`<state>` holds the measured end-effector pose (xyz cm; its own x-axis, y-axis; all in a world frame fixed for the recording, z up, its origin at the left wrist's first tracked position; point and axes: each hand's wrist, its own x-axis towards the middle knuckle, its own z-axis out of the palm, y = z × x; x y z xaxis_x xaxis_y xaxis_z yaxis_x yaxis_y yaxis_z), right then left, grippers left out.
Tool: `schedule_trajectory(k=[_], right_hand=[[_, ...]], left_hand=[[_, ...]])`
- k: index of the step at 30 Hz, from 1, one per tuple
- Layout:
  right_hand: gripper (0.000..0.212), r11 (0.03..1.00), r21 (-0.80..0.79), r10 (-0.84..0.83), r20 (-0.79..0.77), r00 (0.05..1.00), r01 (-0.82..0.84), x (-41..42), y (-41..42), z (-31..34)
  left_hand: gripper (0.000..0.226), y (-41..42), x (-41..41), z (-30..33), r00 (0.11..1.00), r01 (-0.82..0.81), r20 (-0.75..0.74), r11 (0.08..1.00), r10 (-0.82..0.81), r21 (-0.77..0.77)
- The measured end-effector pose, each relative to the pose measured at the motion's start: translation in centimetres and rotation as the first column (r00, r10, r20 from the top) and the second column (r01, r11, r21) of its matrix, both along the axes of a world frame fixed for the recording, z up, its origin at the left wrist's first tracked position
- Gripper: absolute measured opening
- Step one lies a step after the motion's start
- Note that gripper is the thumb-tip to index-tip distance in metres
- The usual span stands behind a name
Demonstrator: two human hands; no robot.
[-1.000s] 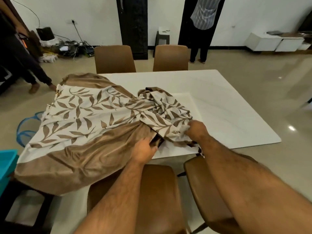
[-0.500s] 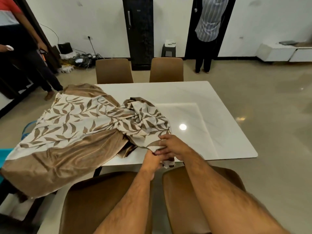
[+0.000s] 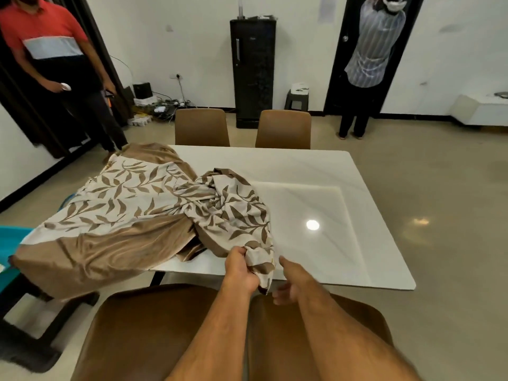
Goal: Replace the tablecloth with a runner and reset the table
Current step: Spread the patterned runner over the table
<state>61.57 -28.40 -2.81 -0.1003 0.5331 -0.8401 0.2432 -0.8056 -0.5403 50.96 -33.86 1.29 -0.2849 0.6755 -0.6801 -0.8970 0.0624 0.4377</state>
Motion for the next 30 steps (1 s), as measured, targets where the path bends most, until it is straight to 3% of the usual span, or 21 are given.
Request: schedule_trajectory(k=[2,4,7,10,15,20,23,25,28,30], right_hand=[[0.060,0.983,-0.183,-0.060,-0.222,0.973,0.019,0.3,1.3,-1.6],[0.054,0.973,-0.228,-0.053,-0.330,0.943,-0.025,0.7,3.0,-2.2],[0.029,1.000,-0.022,0.003,-0.387,0.922,-0.012,0.8,5.7,0.1],[0.019,0.990,0.127,0.000,-0.408,0.913,0.057,1.4,8.0,3.3],[0.017,0.908,0.363,-0.025,-0.453,0.891,0.210,4.3,8.7,6.9],[0.020,0.897,0.391,0.052,-0.562,0.825,0.209,5.3,9.9,9.1],[0.020,0.893,0.418,0.102,-0.549,0.829,0.166,5.5,10.4,9.3],[0.020,0.894,0.442,0.183,-0.517,0.836,0.078,7.7,12.0,9.0],[0.015,0.906,0.422,0.251,-0.501,0.828,-0.019,10.2,13.5,7.7],[0.012,0.903,0.407,0.328,-0.443,0.834,-0.139,13.0,17.2,6.0]], left_hand=[[0.040,0.1,1.7,0.3,0.998,-0.048,0.028,0.999,0.047,0.010],[0.040,0.0,3.5,0.3,0.995,-0.095,0.018,0.995,0.095,0.018],[0.058,0.1,5.2,-0.3,0.984,-0.175,-0.020,0.984,0.176,0.013],[0.078,0.4,6.3,-1.2,0.968,-0.239,-0.071,0.970,0.241,0.040],[0.078,1.1,9.5,-1.8,0.926,-0.042,-0.369,0.994,0.077,0.102],[0.081,2.4,12.1,-2.8,0.778,0.101,-0.628,0.989,-0.014,0.104],[0.093,5.0,13.2,-2.0,0.706,0.085,-0.708,0.994,-0.007,0.075],[0.074,7.5,15.6,-1.4,0.650,-0.020,-0.759,0.999,0.042,0.038],[0.015,9.7,17.1,-0.6,0.614,-0.151,-0.789,0.985,0.027,-0.084],[0.017,12.7,19.7,-0.1,0.587,-0.295,-0.804,0.950,0.095,-0.103]])
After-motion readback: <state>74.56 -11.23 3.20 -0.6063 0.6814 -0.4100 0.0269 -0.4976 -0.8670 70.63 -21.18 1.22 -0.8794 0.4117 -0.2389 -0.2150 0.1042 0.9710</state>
